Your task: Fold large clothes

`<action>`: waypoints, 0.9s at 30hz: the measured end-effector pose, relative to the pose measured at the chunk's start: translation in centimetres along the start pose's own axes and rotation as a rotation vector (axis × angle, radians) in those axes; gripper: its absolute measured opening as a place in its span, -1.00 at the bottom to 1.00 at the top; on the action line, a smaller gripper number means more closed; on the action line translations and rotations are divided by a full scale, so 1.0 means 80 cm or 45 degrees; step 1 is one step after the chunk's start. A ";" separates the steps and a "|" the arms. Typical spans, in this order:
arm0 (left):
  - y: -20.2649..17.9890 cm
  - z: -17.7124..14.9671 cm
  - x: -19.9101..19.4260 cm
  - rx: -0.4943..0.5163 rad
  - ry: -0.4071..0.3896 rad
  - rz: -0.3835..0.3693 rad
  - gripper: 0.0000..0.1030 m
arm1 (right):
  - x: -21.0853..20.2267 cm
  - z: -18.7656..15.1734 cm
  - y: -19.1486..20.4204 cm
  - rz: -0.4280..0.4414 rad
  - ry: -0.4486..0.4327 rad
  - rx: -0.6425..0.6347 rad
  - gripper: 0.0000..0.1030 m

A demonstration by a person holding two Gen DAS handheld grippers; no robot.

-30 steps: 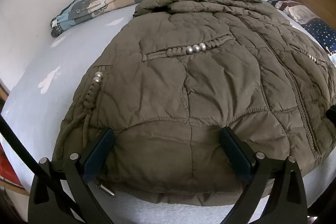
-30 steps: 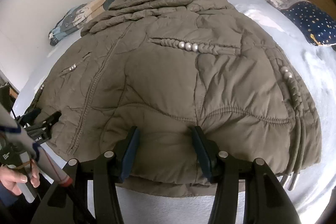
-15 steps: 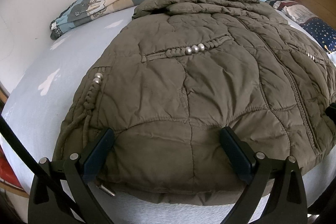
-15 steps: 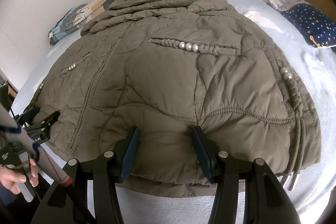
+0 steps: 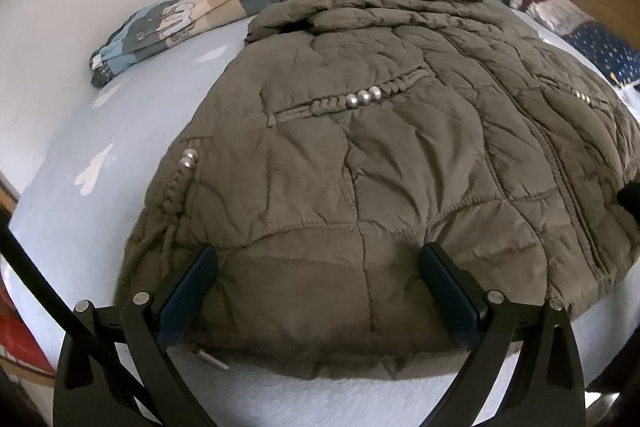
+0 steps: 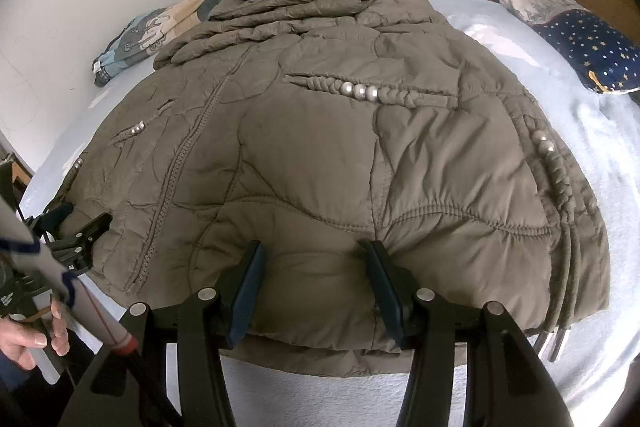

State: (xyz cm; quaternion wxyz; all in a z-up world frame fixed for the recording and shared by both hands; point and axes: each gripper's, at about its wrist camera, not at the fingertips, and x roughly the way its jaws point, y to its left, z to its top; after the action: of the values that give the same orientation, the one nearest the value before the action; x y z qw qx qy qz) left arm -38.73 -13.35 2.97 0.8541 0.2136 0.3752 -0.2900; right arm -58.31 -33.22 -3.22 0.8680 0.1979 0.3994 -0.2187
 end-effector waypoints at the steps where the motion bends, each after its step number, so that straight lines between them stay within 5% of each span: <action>1: 0.003 0.002 -0.003 0.002 0.007 -0.008 0.96 | -0.001 0.002 -0.001 0.007 0.008 0.006 0.09; 8: 0.061 0.004 -0.053 -0.185 -0.044 -0.078 0.95 | -0.044 0.018 -0.039 0.121 -0.040 0.189 0.22; 11: 0.103 0.001 -0.070 -0.313 -0.068 -0.038 0.95 | -0.072 0.021 -0.069 0.132 -0.123 0.294 0.25; 15: 0.179 -0.011 -0.062 -0.589 0.021 -0.032 0.95 | -0.107 0.018 -0.120 0.086 -0.236 0.463 0.34; 20: 0.245 -0.042 -0.017 -0.977 0.190 -0.250 0.95 | -0.116 0.001 -0.188 0.056 -0.269 0.737 0.40; 27: 0.244 -0.048 0.007 -1.073 0.207 -0.377 0.95 | -0.082 -0.021 -0.229 0.158 -0.197 0.982 0.40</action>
State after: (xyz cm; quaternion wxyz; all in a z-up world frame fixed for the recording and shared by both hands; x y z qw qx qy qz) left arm -27.62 3.15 2.98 0.7837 -0.1868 0.5527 -0.2133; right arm -73.03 -46.03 -2.20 0.7691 0.5160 0.2086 -0.3142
